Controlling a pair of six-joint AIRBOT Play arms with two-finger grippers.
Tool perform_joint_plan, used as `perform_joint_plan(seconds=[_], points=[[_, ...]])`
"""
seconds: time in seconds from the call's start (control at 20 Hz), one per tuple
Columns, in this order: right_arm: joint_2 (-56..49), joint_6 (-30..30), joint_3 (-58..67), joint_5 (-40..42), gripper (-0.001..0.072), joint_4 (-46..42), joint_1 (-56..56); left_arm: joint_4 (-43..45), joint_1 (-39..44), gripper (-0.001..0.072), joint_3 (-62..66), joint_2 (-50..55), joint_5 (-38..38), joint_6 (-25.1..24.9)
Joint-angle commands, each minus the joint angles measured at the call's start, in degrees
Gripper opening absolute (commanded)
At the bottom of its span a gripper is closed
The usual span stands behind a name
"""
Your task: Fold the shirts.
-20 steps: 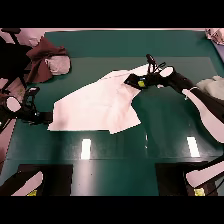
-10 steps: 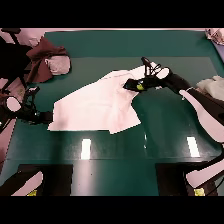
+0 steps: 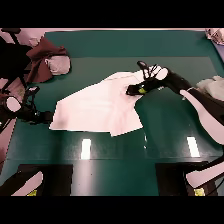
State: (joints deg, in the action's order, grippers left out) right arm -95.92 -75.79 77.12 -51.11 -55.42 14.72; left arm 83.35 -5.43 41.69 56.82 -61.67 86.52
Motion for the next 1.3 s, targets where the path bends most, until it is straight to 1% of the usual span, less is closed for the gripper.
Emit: perform_joint_plan(seconds=[0.0, 0.3, 0.7, 0.75, 0.8, 0.85, 0.95, 1.15, 1.2, 1.25], points=[[3.23, 0.39, 0.07, 0.55, 0.0498, -1.75, -1.79, 0.00, -0.07, 0.0417, -0.02, 0.02, 0.37, 0.00], [1.60, 0.42, 0.04, -2.97, 0.0498, -1.62, -2.10, 0.00, -0.07, 0.0417, -0.02, 0.02, 0.39, 0.00], [-3.72, 0.35, 0.07, 0.59, 0.0493, 0.55, 4.83, 0.00, -0.07, 0.0417, -0.02, 0.02, 0.35, 0.00], [-3.52, 0.35, 0.44, 0.61, 0.0467, 0.48, 5.38, 0.02, -0.07, 0.0417, -0.02, 0.02, 0.35, 0.00], [-3.08, 0.39, 1.18, 0.59, 0.0369, 0.17, 5.55, 0.02, -0.07, 0.0417, -0.02, 0.02, 0.42, 0.00], [-2.38, 0.39, 1.75, 0.79, 0.0303, 0.17, 5.55, 0.02, -0.07, 0.0417, -0.02, 0.02, 0.42, 0.00], [-0.92, 0.39, 3.15, 1.25, 0.0229, -0.31, 4.59, 0.02, -0.07, 0.0417, -0.02, 0.02, 0.37, 0.00], [1.42, 0.39, 4.79, 1.55, 0.0243, -0.11, 0.52, 0.00, -0.07, 0.0418, -0.02, 0.02, 0.35, 0.00], [1.42, 0.39, 4.79, 1.51, 0.0301, -0.11, -0.31, 0.00, -0.07, 0.0418, -0.02, 0.02, 0.37, 0.00], [1.07, 0.39, 4.79, 1.40, 0.0454, -0.09, -0.63, 0.00, -0.07, 0.0418, -0.02, 0.02, 0.39, 0.00]])
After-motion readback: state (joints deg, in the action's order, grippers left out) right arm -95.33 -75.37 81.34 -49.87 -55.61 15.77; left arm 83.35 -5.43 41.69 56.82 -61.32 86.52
